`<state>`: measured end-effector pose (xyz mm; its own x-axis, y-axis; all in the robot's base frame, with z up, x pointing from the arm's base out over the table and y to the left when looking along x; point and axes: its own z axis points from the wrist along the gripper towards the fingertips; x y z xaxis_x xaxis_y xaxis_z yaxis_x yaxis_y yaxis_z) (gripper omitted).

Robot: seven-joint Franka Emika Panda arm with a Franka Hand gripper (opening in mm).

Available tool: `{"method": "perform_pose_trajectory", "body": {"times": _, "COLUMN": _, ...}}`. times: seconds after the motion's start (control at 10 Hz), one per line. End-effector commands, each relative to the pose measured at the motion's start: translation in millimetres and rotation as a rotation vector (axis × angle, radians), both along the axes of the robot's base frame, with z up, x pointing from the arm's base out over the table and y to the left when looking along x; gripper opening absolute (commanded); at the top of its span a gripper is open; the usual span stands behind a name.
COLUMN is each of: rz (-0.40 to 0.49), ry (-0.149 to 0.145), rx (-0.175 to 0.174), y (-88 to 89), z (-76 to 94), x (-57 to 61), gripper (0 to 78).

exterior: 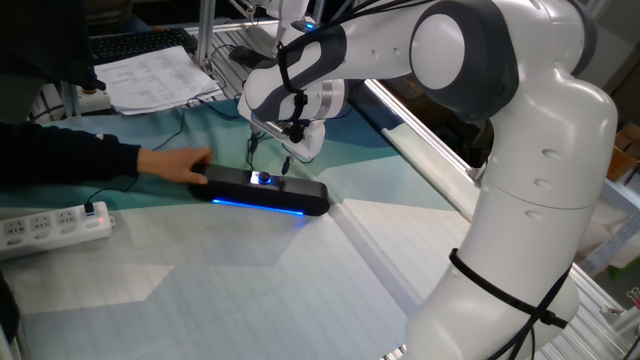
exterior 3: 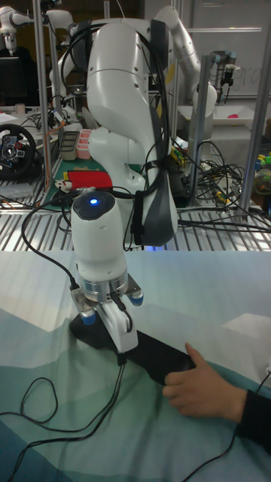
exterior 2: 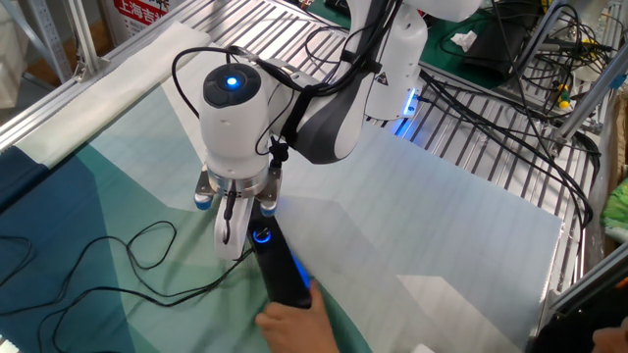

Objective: Turn the knob to decrease the volume of the speaker

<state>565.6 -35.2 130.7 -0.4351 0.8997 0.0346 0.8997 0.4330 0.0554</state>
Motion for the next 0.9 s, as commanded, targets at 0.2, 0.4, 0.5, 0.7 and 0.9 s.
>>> {"method": "perform_pose_trajectory", "body": {"times": 0.2, "rz": 0.167, "ry": -0.005, "rx": 0.031, "y": 20.8, "z": 8.2, "x": -16.7, "gripper": 77.5}}
{"method": "perform_pose_trajectory", "body": {"times": 0.4, "rz": 0.190, "ry": -0.006, "rx": 0.030, "y": 24.5, "z": 9.9, "x": -18.7, "gripper": 77.5}}
{"method": "perform_pose_trajectory", "body": {"times": 0.5, "rz": 0.217, "ry": -0.005, "rx": 0.029, "y": 28.4, "z": 11.9, "x": -20.6, "gripper": 77.5}}
{"method": "perform_pose_trajectory", "body": {"times": 0.7, "rz": 0.273, "ry": -0.004, "rx": 0.026, "y": 29.2, "z": 11.8, "x": -22.5, "gripper": 77.5}}
{"method": "perform_pose_trajectory", "body": {"times": 0.9, "rz": 0.292, "ry": 0.000, "rx": 0.028, "y": 29.2, "z": 10.7, "x": -23.0, "gripper": 77.5}}
